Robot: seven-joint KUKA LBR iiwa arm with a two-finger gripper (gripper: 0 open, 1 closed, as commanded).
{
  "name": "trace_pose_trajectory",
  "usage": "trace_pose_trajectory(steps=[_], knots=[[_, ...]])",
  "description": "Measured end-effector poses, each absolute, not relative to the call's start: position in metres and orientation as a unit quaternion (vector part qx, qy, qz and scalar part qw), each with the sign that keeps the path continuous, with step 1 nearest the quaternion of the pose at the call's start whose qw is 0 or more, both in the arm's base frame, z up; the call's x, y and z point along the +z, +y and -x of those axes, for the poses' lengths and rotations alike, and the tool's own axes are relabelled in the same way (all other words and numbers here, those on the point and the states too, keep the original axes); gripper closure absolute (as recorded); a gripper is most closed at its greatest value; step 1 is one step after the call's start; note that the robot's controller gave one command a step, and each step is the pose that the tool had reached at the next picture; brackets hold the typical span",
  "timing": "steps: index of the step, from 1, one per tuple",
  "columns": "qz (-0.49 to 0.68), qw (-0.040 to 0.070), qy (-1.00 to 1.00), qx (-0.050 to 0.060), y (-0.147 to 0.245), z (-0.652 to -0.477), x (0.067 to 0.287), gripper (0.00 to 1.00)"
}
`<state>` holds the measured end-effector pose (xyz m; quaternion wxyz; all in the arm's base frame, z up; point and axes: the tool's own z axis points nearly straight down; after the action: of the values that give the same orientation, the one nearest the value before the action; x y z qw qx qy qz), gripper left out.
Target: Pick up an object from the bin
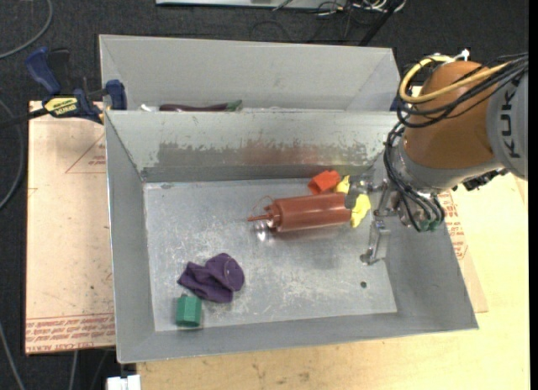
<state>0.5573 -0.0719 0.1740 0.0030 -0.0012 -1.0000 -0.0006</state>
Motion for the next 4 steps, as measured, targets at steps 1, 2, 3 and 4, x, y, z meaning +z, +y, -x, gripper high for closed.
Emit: trace_pose_trajectory(steps=[1,2,3,4], knots=[[0.0,-0.001,-1.0,0.0,-0.072,-0.559,0.179,0.0],[-0.039,-0.003,-0.999,0.001,-0.064,-0.581,0.165,0.0],[-0.092,-0.003,-0.996,0.0,-0.018,-0.61,0.123,0.0],[-0.034,-0.002,-0.999,-0.001,-0.006,-0.61,0.101,0.0]])
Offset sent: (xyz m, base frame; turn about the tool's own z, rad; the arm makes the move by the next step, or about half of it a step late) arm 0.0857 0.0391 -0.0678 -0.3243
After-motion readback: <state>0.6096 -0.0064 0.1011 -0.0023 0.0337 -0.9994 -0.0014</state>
